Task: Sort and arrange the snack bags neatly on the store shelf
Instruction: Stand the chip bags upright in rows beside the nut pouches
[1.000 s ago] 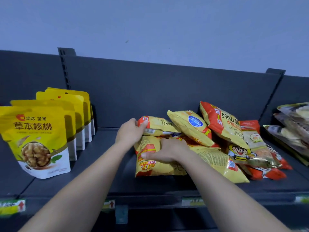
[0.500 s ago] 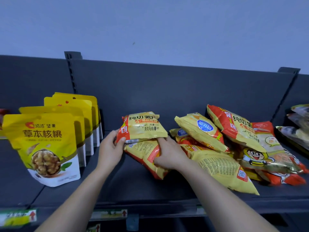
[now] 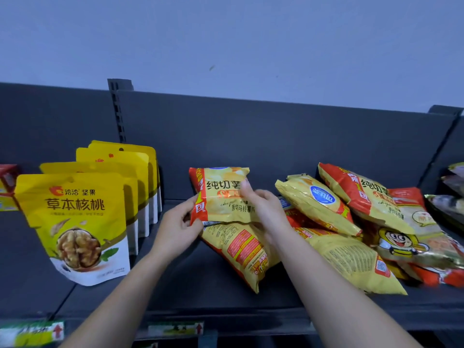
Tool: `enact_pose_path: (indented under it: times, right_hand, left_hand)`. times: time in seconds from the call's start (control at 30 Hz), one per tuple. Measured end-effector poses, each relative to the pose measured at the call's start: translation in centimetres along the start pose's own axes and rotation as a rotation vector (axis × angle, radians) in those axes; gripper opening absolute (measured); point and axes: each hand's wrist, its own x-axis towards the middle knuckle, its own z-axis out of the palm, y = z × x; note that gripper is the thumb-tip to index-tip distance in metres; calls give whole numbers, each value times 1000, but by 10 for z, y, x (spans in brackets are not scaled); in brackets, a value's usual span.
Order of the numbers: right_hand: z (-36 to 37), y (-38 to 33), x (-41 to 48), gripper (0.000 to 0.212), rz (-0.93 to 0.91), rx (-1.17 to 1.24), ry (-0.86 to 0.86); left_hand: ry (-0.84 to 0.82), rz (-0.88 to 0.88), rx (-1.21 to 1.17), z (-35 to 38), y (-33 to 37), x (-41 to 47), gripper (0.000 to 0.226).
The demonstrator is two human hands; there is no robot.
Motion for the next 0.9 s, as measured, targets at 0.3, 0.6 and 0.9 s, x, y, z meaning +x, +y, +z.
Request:
enact_pose_path:
  times: [0.3, 0.6, 0.9]
  right_hand:
    - [-14, 9, 14, 32, -293, -135, 393]
    - [-23, 13, 10, 56, -428, -352, 567]
    - [-24, 19, 15, 50, -339, -294, 463]
  left_hand:
    - [-139, -389, 305, 13, -12, 18, 90]
    - [223, -323, -167, 13, 4, 23, 17]
    - [325, -630, -377, 3, 18, 42, 15]
